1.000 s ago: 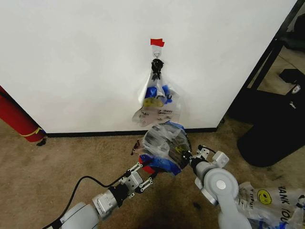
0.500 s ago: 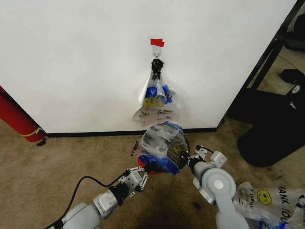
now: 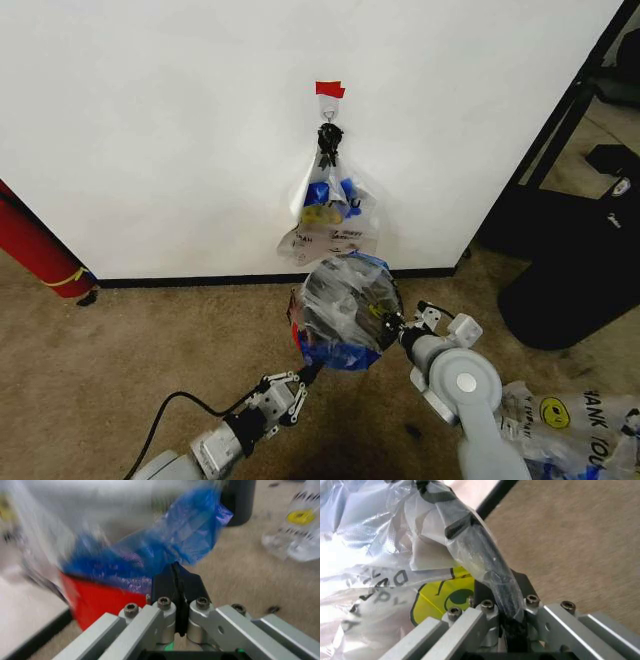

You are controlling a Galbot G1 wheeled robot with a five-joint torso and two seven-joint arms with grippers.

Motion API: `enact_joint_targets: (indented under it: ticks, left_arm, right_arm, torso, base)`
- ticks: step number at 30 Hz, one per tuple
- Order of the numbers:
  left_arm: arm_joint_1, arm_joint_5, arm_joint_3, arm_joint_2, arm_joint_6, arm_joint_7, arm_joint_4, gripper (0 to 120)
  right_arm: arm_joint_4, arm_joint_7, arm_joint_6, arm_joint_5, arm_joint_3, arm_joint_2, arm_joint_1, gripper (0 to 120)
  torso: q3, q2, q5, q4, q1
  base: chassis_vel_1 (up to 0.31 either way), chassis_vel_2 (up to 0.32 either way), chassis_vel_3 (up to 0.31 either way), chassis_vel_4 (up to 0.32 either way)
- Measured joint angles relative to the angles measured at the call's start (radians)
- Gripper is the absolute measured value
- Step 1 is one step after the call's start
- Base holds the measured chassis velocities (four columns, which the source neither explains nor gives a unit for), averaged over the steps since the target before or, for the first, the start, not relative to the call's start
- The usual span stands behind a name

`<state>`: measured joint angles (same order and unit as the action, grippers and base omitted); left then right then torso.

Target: Pick up the garbage bag from the wall and place it over the trash bin.

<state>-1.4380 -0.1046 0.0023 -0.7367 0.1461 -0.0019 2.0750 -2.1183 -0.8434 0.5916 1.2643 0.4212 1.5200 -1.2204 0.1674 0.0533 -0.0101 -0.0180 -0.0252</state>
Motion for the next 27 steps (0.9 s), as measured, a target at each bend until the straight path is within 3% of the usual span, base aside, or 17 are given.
enact_joint_targets:
  ticks: [7,16,22,27]
  left_arm:
    - [0.097,0.006,0.032,-0.084,-0.025,0.006,-0.16,0]
    - [0.109,0.012,0.037,-0.143,-0.027,-0.001,-0.261,0]
    - [0.065,0.017,0.014,-0.117,-0.028,-0.024,-0.19,0]
    - [0.006,0.033,-0.037,-0.082,-0.02,-0.034,-0.115,16]
  right_arm:
    - [-0.065,-0.036,0.024,0.065,-0.007,0.01,-0.001,0]
    - [-0.082,-0.042,0.035,0.073,-0.02,-0.004,-0.024,0]
    - [-0.059,-0.035,0.034,0.054,-0.014,-0.018,-0.026,0]
    - [-0.023,-0.023,0.029,0.036,-0.004,-0.03,-0.015,0]
  torso:
    - [0.0,0.0,0.0,-0.0001,0.0]
    - [0.0,0.0,-0.0001,0.0,0.0]
    - [0.0,0.0,0.0002,-0.0002,0.0]
    - [0.0,0.0,0.0002,-0.0001,0.0]
  base:
    - [0.0,0.0,0.0,0.0]
    - [0.0,0.0,0.0,0.0]
    - [0.0,0.0,0.0,0.0]
    - [0.0,0.0,0.0,0.0]
